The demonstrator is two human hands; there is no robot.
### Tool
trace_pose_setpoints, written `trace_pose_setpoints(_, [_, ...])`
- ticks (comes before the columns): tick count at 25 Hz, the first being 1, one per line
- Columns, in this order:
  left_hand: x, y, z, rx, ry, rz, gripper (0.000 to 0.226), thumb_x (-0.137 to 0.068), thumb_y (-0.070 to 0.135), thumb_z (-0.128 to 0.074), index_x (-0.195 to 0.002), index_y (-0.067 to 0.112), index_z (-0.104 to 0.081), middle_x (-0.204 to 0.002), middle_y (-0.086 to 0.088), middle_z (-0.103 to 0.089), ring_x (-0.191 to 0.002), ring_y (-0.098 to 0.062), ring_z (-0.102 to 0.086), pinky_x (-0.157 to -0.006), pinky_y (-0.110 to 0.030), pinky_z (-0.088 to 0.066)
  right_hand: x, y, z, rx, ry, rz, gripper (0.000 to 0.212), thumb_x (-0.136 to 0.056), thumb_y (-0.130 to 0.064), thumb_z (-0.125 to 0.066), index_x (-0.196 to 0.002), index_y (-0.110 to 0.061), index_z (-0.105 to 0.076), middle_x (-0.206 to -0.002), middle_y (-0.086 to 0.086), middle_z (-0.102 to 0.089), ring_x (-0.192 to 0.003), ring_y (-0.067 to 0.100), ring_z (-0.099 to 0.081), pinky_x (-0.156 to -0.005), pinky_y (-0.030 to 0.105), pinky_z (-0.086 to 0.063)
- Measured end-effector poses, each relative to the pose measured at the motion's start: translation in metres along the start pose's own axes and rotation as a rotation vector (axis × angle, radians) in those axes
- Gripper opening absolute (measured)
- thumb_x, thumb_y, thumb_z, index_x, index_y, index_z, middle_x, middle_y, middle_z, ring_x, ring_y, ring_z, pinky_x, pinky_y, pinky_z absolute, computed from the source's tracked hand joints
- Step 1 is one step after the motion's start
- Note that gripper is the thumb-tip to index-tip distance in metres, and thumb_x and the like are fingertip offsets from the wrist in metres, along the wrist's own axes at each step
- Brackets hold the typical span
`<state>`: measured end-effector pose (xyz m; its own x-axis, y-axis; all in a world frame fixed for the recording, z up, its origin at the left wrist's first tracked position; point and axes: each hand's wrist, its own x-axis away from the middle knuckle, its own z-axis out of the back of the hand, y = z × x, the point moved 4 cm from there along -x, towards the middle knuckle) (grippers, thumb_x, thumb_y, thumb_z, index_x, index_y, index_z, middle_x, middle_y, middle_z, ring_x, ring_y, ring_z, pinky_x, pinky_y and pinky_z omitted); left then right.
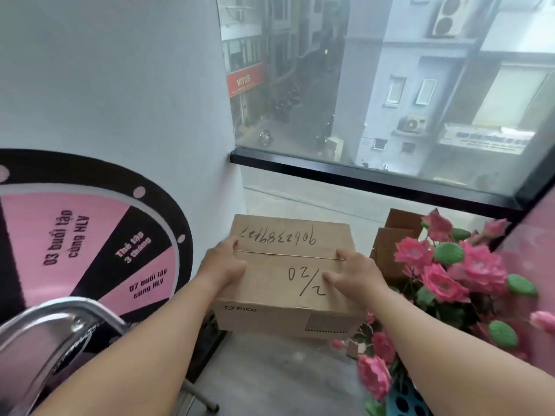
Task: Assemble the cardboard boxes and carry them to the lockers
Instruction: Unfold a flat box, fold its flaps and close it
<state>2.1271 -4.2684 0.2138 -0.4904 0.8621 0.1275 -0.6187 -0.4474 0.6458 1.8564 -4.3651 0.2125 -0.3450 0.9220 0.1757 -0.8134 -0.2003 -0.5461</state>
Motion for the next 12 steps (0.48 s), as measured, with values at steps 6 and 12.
trace_pose_setpoints(6, [-0.147,-0.011,0.012,-0.036,0.009,0.04,0.056,-0.083,0.011,-0.059,-0.137,0.024,-0.052,-0.105,0.011,-0.059,-0.102,-0.021,-0.053,-0.082,-0.027,-0.041,-0.142,-0.028,-0.022,-0.023,-0.022,-0.006,0.045,-0.086,-0.042,-0.069,-0.125,-0.02,-0.061,-0.12,0.005,-0.066,-0.102,0.026,-0.059,-0.081,0.033,-0.045])
trace_pose_setpoints(12, [-0.29,-0.033,0.0,-0.017,0.043,0.179,0.039,-0.081,0.006,-0.061,-0.113,0.025,-0.05,-0.101,0.008,-0.055,-0.094,-0.02,-0.053,-0.074,-0.026,-0.039,-0.295,-0.04,-0.055,-0.008,-0.065,0.006,0.044,-0.085,-0.041,-0.069,-0.122,-0.02,-0.059,-0.116,0.007,-0.062,-0.1,0.027,-0.058,-0.079,0.033,-0.044])
